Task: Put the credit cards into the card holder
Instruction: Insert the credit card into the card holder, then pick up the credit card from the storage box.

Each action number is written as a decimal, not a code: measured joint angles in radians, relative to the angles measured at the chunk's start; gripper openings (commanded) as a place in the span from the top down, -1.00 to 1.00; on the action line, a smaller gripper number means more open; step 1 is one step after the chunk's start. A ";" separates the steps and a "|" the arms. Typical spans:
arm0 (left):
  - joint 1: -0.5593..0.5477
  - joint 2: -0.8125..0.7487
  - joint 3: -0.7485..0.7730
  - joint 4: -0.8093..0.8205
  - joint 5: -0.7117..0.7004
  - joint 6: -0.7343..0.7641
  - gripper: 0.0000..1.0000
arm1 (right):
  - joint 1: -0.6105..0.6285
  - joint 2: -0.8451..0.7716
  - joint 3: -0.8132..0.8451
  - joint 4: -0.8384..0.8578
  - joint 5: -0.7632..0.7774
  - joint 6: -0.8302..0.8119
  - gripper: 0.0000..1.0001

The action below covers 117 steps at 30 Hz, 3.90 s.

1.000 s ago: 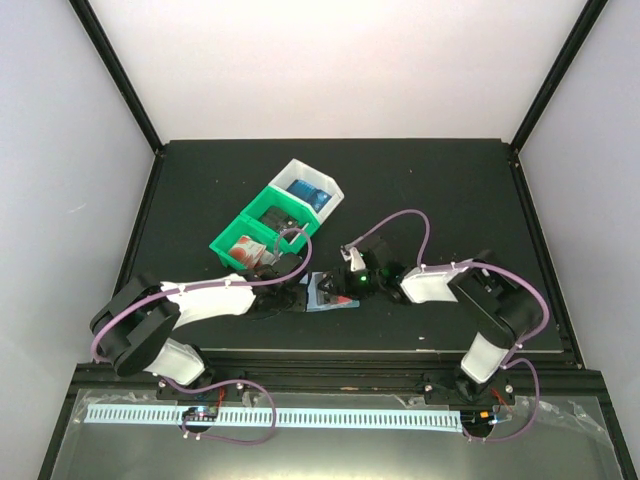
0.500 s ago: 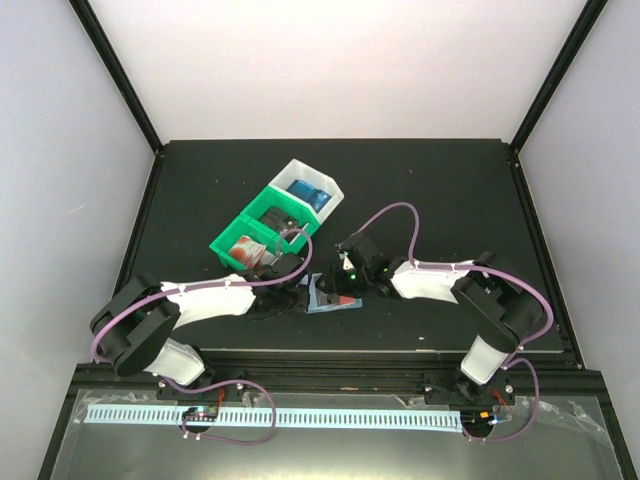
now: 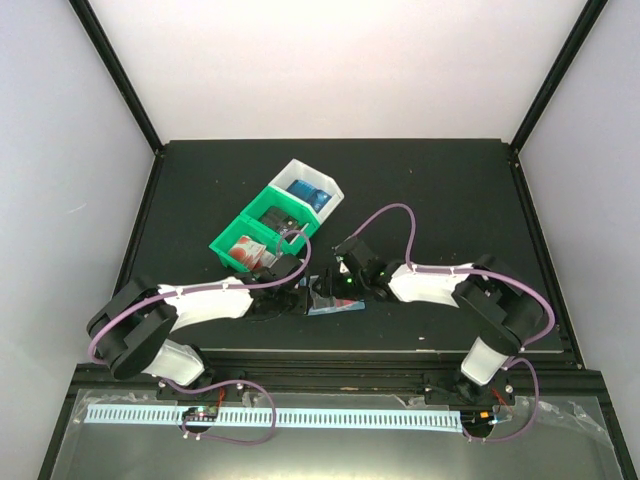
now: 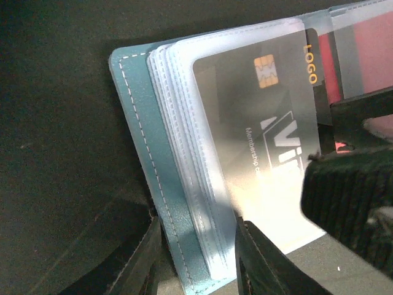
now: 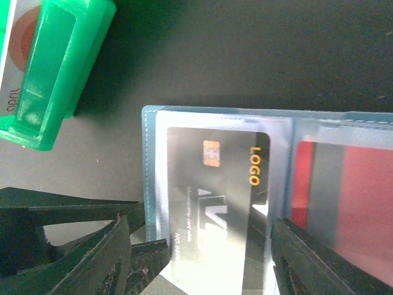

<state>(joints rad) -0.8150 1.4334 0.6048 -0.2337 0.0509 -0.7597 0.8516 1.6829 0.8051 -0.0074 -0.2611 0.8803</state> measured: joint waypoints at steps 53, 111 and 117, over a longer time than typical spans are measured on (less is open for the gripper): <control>0.305 0.119 0.449 -0.481 -0.077 0.521 -0.11 | -0.143 -0.435 -0.131 -0.182 0.131 -0.080 -0.38; 0.384 0.239 0.517 -0.657 0.039 0.649 0.43 | -0.153 -0.362 -0.157 -0.176 0.067 -0.090 -0.38; 0.387 0.208 0.507 -0.660 0.045 0.650 0.49 | -0.153 -0.354 -0.157 -0.173 0.066 -0.090 -0.38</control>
<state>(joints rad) -0.4278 1.6413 1.1122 -0.8940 0.0956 -0.1093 0.6987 1.3289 0.6483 -0.1802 -0.1947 0.7902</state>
